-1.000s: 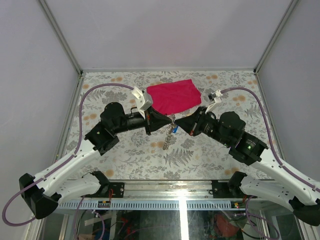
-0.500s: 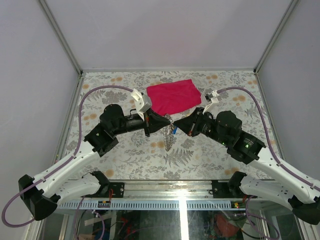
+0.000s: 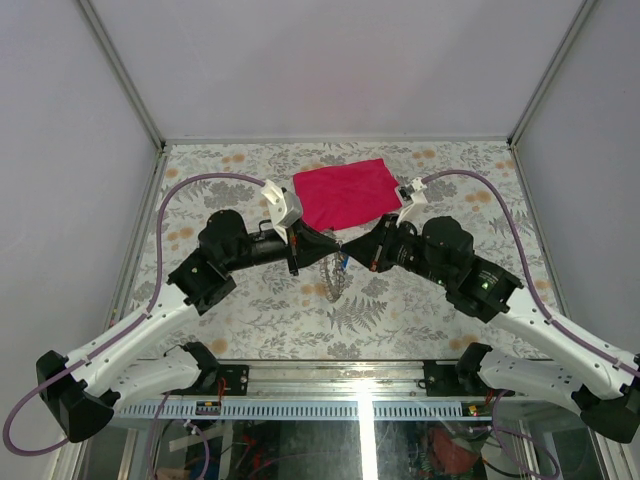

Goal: Put the keys on the keyring

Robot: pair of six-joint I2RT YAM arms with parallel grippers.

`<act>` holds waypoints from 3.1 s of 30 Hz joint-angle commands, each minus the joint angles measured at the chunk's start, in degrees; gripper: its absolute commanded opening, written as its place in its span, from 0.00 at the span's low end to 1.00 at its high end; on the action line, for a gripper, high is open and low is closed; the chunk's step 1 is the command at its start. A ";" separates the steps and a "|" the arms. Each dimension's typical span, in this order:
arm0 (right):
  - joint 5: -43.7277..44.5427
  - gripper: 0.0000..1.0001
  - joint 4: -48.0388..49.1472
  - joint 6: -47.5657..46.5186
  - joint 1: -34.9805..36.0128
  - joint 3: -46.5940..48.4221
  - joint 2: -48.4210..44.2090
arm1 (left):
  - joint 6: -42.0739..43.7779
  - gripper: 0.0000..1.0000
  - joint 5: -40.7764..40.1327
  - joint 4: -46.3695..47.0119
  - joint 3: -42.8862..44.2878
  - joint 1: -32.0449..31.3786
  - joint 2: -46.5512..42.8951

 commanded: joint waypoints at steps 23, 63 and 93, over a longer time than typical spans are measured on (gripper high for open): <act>-6.29 0.38 5.69 -25.81 -0.17 2.64 -7.03 | 0.63 0.00 5.47 9.15 1.02 -0.46 -1.85; -31.59 0.21 15.83 -50.12 -0.16 -4.74 -9.06 | 0.95 0.00 22.57 10.19 3.82 -0.46 -0.36; -22.74 0.00 -50.06 -60.45 -0.08 40.49 14.78 | 3.86 0.31 4.17 5.62 -0.58 -0.46 -3.81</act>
